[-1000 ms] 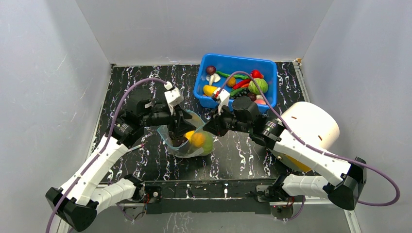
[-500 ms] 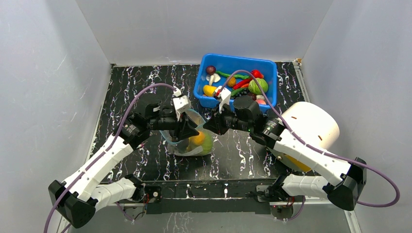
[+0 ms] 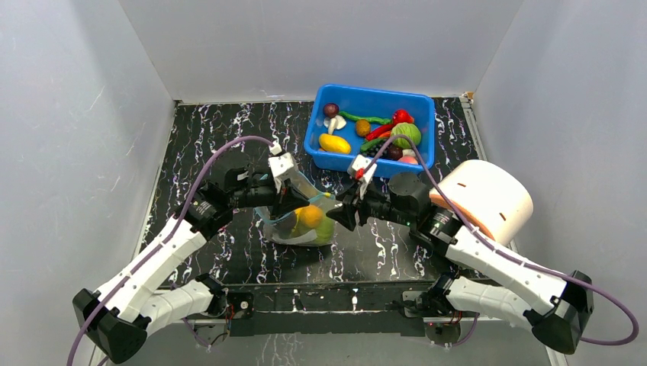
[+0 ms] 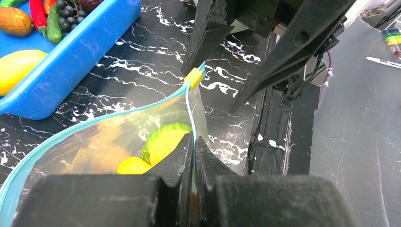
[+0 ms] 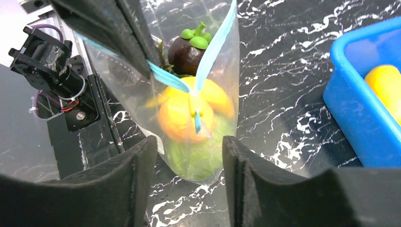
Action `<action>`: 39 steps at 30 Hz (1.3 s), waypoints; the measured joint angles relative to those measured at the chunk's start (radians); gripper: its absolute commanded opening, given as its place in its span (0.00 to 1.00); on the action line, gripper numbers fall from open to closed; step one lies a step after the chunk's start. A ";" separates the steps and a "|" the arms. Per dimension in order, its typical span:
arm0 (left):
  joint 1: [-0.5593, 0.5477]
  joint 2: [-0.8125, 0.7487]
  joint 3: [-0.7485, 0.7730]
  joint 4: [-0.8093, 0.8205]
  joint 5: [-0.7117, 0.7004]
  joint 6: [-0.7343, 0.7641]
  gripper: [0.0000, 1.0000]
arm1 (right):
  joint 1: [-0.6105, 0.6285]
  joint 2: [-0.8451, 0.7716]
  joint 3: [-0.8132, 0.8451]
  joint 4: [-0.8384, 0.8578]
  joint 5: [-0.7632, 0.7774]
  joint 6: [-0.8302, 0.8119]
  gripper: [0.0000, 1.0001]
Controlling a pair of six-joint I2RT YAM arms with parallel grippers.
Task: Place the food in the zip-top bag and seal the zipper
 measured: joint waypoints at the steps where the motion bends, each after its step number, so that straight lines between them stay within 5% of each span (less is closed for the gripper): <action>1: 0.000 -0.003 0.000 0.002 -0.001 0.000 0.00 | 0.000 -0.012 -0.018 0.016 -0.004 -0.010 0.56; 15: 0.000 -0.048 -0.031 0.038 0.001 -0.017 0.00 | -0.003 -0.043 -0.183 0.294 -0.029 -0.087 0.54; 24: 0.000 -0.051 -0.031 0.044 0.004 -0.021 0.00 | -0.005 0.008 -0.182 0.311 -0.058 -0.129 0.37; 35: 0.000 -0.062 -0.047 0.050 0.003 -0.022 0.00 | -0.005 0.050 -0.165 0.317 -0.107 -0.118 0.40; 39: 0.000 -0.064 -0.048 0.050 0.003 -0.022 0.00 | -0.005 0.050 -0.146 0.321 -0.108 -0.117 0.33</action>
